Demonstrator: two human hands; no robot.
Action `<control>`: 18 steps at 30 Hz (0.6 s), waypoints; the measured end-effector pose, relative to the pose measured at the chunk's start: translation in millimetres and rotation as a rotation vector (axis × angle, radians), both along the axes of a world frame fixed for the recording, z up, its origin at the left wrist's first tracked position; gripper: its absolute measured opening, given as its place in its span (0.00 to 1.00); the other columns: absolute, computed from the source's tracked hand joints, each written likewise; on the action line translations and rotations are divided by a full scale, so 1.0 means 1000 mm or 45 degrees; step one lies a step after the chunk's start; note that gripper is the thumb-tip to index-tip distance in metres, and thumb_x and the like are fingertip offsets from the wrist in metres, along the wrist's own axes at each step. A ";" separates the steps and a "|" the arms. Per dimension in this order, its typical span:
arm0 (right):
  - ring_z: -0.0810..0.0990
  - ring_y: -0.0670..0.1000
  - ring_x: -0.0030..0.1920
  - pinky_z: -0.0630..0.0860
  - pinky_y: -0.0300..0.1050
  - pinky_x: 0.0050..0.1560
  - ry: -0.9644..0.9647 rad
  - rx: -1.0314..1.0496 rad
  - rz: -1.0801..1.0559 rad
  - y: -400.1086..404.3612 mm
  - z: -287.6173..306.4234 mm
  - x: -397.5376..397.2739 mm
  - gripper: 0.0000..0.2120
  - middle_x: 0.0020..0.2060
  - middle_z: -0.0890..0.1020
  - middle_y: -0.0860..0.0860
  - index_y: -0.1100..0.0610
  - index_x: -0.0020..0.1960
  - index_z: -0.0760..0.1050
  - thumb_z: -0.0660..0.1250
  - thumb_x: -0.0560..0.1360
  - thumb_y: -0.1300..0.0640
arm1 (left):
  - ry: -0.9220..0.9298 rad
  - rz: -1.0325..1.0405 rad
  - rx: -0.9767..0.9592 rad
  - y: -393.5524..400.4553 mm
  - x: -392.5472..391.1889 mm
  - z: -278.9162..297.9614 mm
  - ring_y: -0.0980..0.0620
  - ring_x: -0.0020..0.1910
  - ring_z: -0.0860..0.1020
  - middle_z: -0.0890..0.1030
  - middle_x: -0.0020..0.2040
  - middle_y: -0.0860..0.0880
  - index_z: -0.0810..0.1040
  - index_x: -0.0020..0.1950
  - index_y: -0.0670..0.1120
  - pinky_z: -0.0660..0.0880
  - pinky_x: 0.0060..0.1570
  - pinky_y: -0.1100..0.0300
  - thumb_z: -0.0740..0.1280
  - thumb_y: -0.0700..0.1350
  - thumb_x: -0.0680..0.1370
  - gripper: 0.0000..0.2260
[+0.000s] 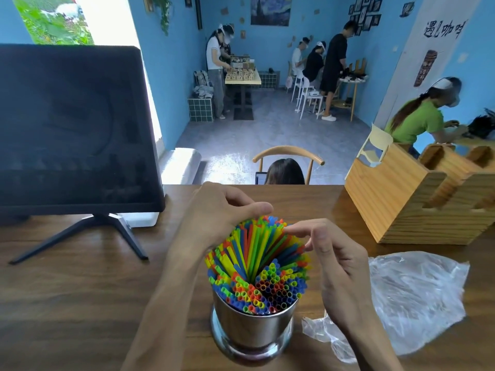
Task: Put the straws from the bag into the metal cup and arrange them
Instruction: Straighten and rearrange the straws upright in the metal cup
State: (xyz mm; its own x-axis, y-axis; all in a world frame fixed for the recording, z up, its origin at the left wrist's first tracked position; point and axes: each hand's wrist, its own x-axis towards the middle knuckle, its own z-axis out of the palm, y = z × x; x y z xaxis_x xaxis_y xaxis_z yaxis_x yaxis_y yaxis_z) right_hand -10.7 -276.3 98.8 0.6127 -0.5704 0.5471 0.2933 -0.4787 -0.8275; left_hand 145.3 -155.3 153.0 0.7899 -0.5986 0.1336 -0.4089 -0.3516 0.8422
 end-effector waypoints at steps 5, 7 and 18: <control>0.81 0.45 0.47 0.73 0.39 0.50 -0.047 0.096 0.041 -0.006 0.006 0.001 0.24 0.46 0.86 0.48 0.49 0.47 0.85 0.57 0.81 0.34 | -0.063 -0.027 -0.133 0.001 -0.002 0.015 0.59 0.28 0.74 0.80 0.27 0.53 0.86 0.34 0.52 0.72 0.31 0.63 0.77 0.61 0.63 0.13; 0.80 0.44 0.48 0.72 0.36 0.52 -0.046 0.085 0.052 -0.007 0.009 0.000 0.24 0.47 0.86 0.47 0.47 0.47 0.84 0.56 0.81 0.33 | -0.064 -0.086 -0.111 0.003 0.001 0.021 0.59 0.27 0.73 0.79 0.26 0.54 0.87 0.35 0.51 0.71 0.31 0.65 0.78 0.59 0.65 0.11; 0.80 0.39 0.48 0.71 0.26 0.46 0.076 0.007 0.110 -0.013 0.021 0.009 0.24 0.47 0.85 0.41 0.48 0.49 0.84 0.55 0.81 0.35 | 0.054 -0.213 0.046 0.008 0.002 0.026 0.60 0.43 0.85 0.87 0.39 0.54 0.87 0.53 0.52 0.78 0.54 0.63 0.77 0.48 0.74 0.08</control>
State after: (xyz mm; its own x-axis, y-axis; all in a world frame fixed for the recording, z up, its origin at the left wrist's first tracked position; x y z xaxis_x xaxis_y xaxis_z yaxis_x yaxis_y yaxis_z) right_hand -1.7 -289.2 120.1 0.6912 -0.5167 0.5052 0.2833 -0.4494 -0.8472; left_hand 147.4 -147.2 179.2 0.6832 -0.7261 0.0779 -0.4285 -0.3122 0.8479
